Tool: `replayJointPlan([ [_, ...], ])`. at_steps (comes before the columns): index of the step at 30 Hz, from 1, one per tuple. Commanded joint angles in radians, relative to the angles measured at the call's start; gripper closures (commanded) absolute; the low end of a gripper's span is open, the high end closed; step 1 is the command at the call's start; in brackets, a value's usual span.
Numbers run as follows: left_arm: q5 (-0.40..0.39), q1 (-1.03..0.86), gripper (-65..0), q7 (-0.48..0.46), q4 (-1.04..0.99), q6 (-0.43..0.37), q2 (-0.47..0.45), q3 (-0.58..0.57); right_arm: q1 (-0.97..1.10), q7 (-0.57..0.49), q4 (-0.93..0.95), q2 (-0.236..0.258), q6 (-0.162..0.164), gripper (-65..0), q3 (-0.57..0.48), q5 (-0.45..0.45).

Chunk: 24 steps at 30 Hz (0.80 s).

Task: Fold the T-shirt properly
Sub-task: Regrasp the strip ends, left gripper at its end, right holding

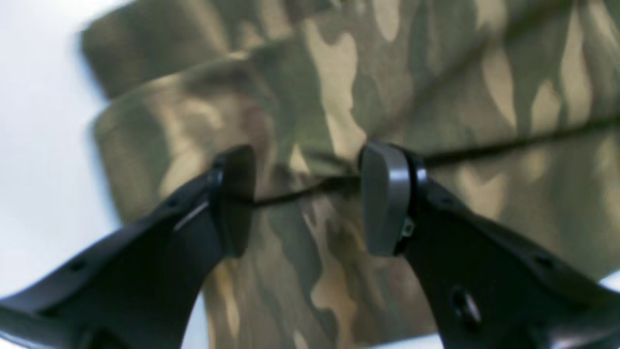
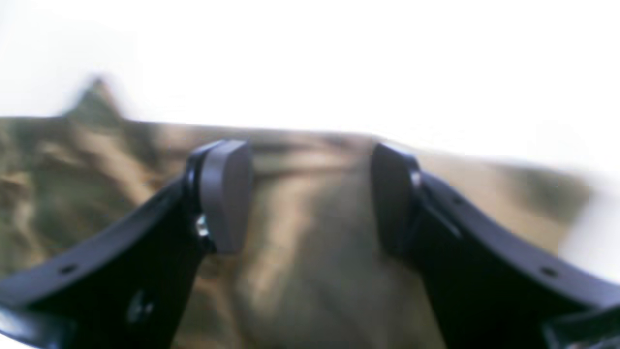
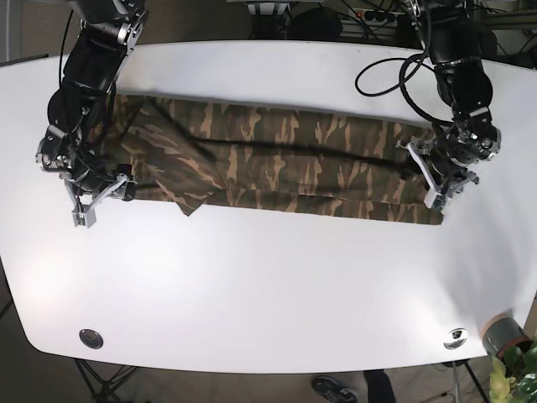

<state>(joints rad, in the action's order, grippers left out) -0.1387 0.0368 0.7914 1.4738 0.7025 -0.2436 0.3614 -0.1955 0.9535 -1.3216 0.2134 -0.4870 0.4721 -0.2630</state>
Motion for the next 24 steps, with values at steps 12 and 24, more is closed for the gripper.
replayJointPlan([
  [12,-0.184,-0.008,-38.9,-0.02,0.178,-0.004,-0.012,0.133,0.205,0.126,-0.571,-0.09,-0.003,-37.7,0.004,-0.026],
  [24,-0.41,-0.01,-38.9,0.135,0.104,-0.004,-0.013,0.368,0.394,0.014,-0.53,-0.136,-0.003,-37.6,-0.003,-0.023],
])
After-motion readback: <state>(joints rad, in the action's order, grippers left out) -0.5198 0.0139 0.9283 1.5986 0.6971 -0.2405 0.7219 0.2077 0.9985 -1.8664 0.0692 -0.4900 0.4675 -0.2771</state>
